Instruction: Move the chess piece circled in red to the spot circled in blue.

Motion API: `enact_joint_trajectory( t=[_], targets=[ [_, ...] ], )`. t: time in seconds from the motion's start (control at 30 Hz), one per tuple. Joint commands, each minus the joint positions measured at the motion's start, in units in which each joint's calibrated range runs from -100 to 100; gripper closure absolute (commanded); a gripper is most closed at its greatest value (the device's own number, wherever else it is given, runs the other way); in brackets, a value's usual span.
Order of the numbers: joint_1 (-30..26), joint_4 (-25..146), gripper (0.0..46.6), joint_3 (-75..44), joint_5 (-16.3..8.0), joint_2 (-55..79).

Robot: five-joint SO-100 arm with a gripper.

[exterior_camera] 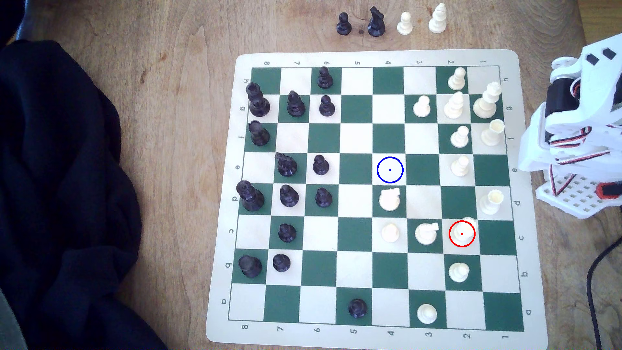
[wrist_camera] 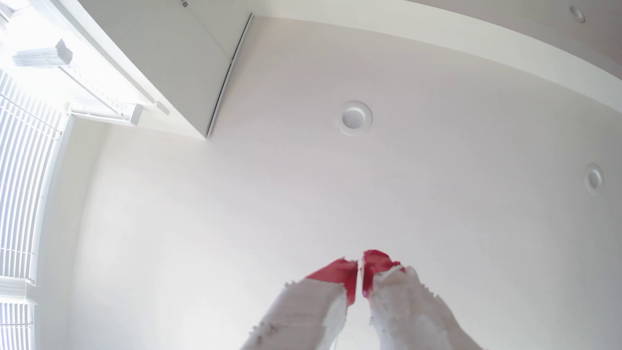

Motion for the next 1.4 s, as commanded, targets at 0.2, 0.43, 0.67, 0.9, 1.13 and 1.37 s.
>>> enact_joint_trajectory(
  t=[0.2,0.43,0.67,0.9,1.13,1.37],
  targets=[
    [-1.52,15.27,46.4,1.17,0.10,0.14],
    [-2.69,47.78,46.4,1.17,-0.24,0.14],
    [-1.44,71.29,46.4,-3.99,-0.29,0.14],
    [1.14,109.45,41.2,-20.31,-0.05,0.39],
    [-2.15,144.10,46.3,-35.82,5.62,7.35],
    [-16.07,163.67,46.4,-48.33,11.38,17.46]
  ],
)
